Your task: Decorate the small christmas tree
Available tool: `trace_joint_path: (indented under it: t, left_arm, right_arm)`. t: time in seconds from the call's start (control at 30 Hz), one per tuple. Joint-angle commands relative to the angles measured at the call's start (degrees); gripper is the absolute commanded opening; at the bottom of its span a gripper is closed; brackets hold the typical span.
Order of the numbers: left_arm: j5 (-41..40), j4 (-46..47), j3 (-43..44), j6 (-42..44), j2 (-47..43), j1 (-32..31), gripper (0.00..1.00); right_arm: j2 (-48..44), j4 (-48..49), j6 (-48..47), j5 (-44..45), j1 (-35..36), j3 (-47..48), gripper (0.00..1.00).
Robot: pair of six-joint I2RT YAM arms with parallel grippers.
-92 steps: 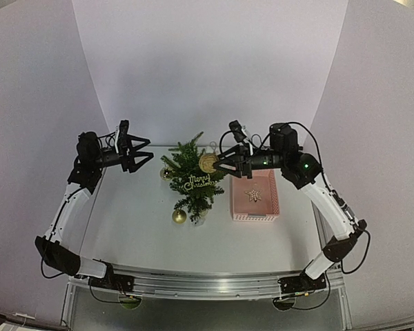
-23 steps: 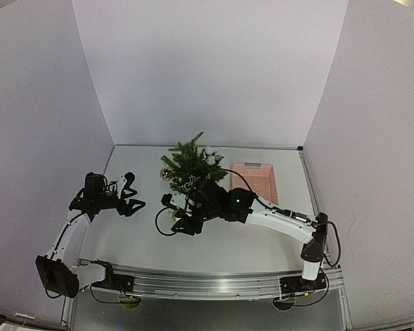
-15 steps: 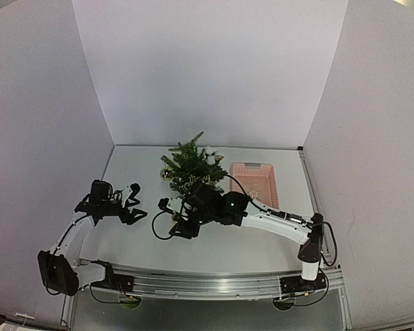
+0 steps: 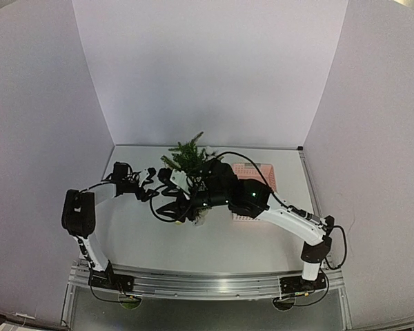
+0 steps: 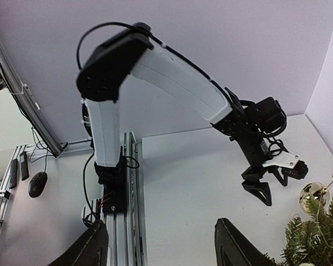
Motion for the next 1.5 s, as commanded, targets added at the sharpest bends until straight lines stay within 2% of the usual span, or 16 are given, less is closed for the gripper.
trace_joint_path:
  t: [0.0,0.1,0.23,0.33,0.47,0.53,0.6,0.67,0.87,1.17,1.37,1.47]
  left_arm:
    - [3.12,2.79,11.4,7.41,7.42,0.72,0.8]
    - [5.73,-1.78,19.28,15.69,13.74,0.58,0.86]
    - [4.54,-11.0,36.06,18.76,25.59,-0.66,0.99]
    - [3.08,-14.28,43.58,22.62,30.48,-1.87,1.0]
    - [4.94,-12.69,44.56,28.06,32.77,-3.08,1.0]
    - [5.69,-9.13,45.54,24.69,33.93,-3.5,1.0]
    - [6.77,-5.48,46.74,15.9,35.02,-3.81,0.99]
    - [8.62,-4.45,47.39,12.69,35.38,-3.84,0.99]
    - [9.01,-3.24,47.85,13.71,36.42,-6.27,0.98]
    - [8.35,-7.71,54.19,23.0,41.37,-9.13,0.99]
    - [9.64,-17.62,58.83,30.48,43.52,-9.88,1.0]
    - [8.7,-18.4,58.45,33.23,43.47,-10.54,0.99]
  right_arm:
    - [-5.39,2.5,1.16,-0.21,0.28,2.52,0.64]
    - [-7.05,3.05,1.24,1.24,0.26,2.22,0.64]
    - [-8.98,3.47,0.62,5.77,0.18,0.82,0.66]
    - [-9.56,3.57,0.99,7.78,0.19,0.52,0.66]
    - [-9.93,3.56,1.8,9.82,0.08,0.08,0.66]
    - [-10.01,3.55,2.0,10.69,0.13,0.18,0.66]
    - [-10.12,3.55,2.37,11.29,0.08,0.63,0.66]
    - [-10.62,3.55,2.86,12.92,-0.06,1.09,0.66]
    - [-13.02,3.61,5.83,18.02,-2.95,1.15,0.67]
    - [-18.27,3.56,8.11,21.68,-8.09,-4.03,0.67]
    - [-22.43,3.58,9.98,27.1,-10.82,-9.13,0.67]
    - [-23.97,3.56,10.59,27.47,-11.7,-11.27,0.67]
